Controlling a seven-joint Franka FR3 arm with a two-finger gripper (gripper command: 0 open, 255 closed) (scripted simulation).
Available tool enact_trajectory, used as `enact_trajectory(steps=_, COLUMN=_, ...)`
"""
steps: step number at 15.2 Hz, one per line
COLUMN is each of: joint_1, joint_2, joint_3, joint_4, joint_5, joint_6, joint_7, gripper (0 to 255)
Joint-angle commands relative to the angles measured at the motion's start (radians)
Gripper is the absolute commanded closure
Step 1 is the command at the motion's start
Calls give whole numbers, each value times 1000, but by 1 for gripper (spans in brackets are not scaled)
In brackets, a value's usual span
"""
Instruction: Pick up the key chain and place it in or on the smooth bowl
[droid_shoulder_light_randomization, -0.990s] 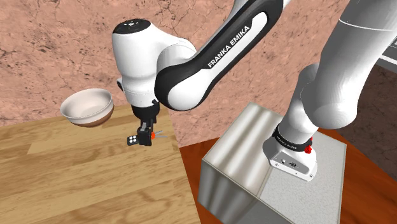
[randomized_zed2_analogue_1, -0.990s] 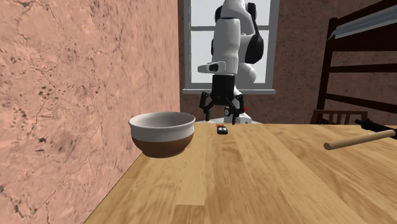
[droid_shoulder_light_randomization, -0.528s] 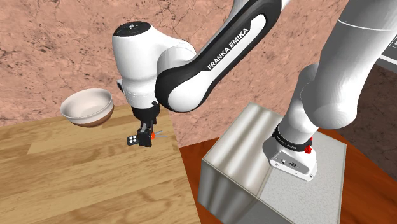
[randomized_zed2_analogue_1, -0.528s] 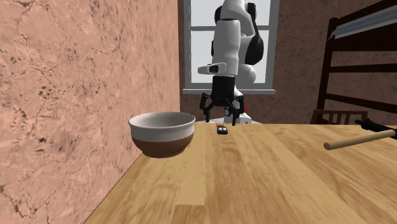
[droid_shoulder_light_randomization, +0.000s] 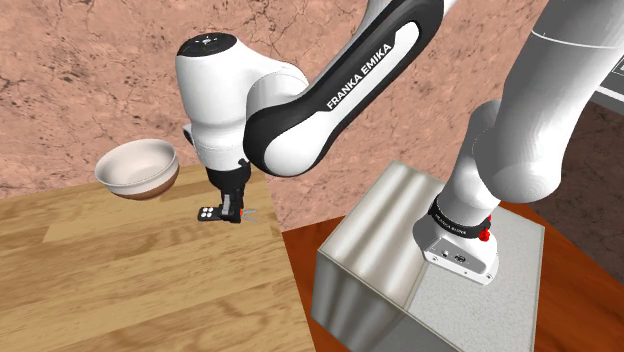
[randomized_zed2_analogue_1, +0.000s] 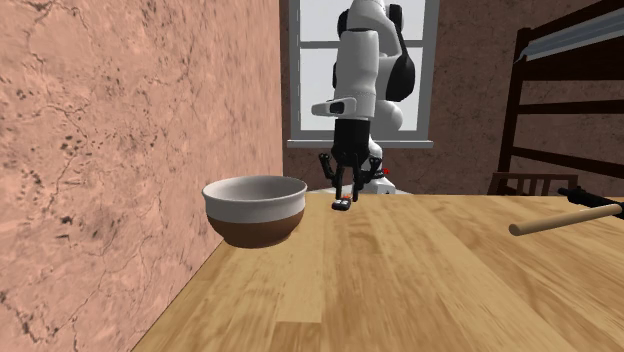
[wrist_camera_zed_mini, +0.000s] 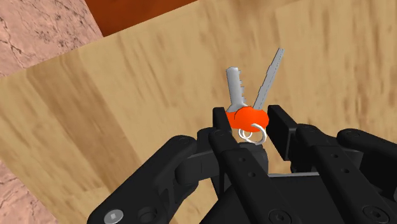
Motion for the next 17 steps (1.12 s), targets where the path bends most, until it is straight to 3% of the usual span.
enact_trajectory(steps=1, joint_1=-2, joint_2=1, joint_3=-2, joint_4=-2, joint_5=0, joint_6=-1, joint_7=-1, gripper=255)
enact_trajectory(steps=17, joint_1=-4, joint_2=-112, joint_3=-3, joint_4=80, joint_5=70, joint_6=-185, joint_7=-55, gripper=255)
